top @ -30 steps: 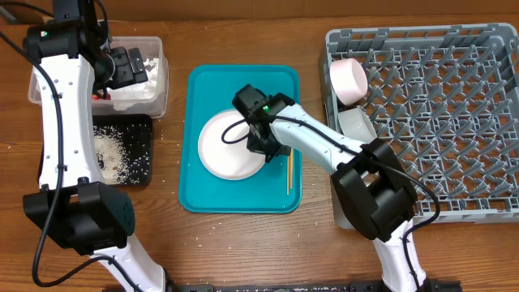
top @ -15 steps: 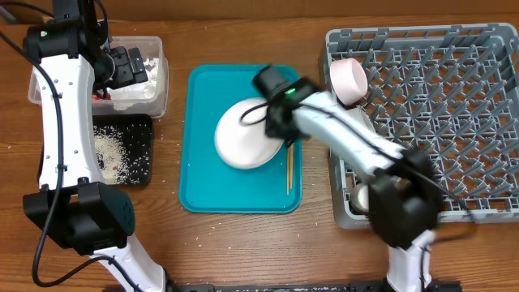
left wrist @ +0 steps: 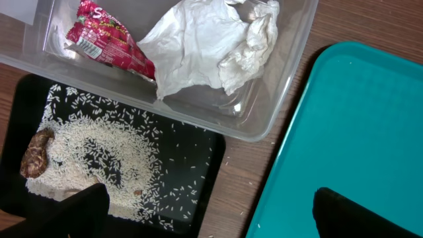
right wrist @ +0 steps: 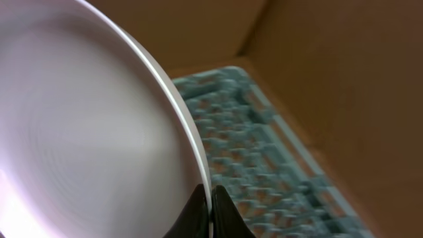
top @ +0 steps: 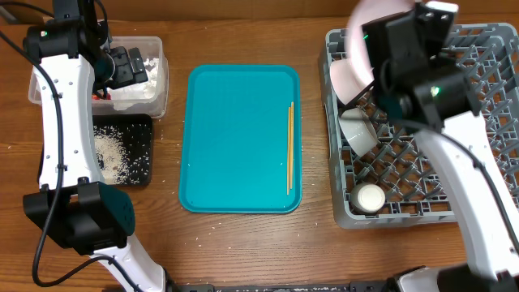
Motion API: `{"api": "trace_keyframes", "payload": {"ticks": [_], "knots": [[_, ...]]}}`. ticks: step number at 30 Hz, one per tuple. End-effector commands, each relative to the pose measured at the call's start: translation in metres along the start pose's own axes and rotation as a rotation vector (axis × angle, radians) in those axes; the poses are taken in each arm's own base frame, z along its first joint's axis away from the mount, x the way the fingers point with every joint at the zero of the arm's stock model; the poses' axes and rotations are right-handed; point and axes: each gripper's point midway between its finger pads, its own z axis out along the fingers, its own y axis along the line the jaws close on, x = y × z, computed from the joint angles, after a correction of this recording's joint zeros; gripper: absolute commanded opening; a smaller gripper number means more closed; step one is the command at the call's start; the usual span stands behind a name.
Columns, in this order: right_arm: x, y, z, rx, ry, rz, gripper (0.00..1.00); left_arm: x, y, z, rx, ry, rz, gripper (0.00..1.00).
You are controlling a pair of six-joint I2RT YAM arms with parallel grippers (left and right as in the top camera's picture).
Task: Sort waste into correct bins and load items into the dishwasher
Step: 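Lift the white plate and stand it upright in the dish rack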
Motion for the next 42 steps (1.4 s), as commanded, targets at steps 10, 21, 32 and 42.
{"api": "trace_keyframes", "payload": {"ticks": [10,21,32,42], "knots": [[0.02,-0.002,0.088,0.207,0.083,-0.268,0.04,-0.006,0.001,-0.013,-0.004,-0.04,0.0,1.0],[0.061,0.037,0.124,0.16,0.161,-0.353,0.04,-0.006,0.001,-0.013,-0.004,-0.04,0.0,1.0],[0.039,0.048,0.106,0.002,0.139,-0.271,0.79,-0.006,0.001,-0.013,-0.004,-0.04,0.0,1.0],[-0.003,0.1,-0.035,-0.866,0.129,-0.04,1.0,-0.006,0.001,-0.013,-0.004,-0.04,0.0,1.0]]}}
